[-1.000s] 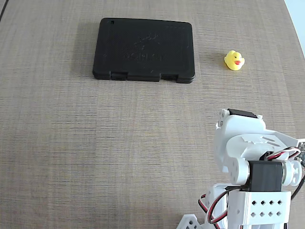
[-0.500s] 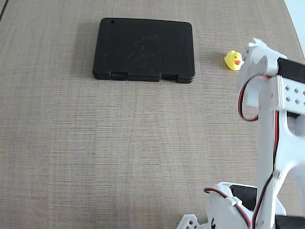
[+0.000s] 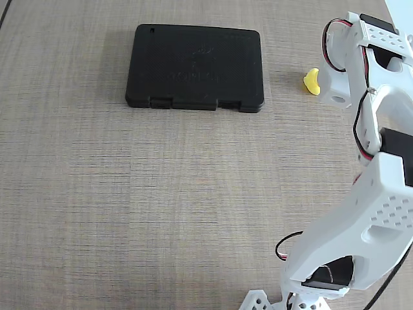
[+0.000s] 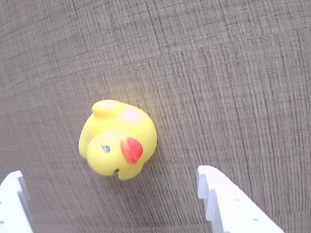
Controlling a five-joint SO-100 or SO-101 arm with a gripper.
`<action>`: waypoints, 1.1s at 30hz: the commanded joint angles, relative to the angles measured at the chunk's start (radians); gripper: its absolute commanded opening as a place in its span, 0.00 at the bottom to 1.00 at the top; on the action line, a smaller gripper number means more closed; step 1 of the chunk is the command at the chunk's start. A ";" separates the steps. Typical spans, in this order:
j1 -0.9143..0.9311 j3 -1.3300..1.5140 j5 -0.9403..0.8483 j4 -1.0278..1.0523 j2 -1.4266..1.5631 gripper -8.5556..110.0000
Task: Grasp a duck and put it on the black surface.
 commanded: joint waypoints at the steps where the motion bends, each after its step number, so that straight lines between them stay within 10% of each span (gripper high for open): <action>1: -0.011 -0.120 0.008 0.005 -0.104 0.37; 20: -0.012 -0.311 0.009 0.109 -0.249 0.36; 33: -0.031 -0.313 0.008 0.097 -0.247 0.12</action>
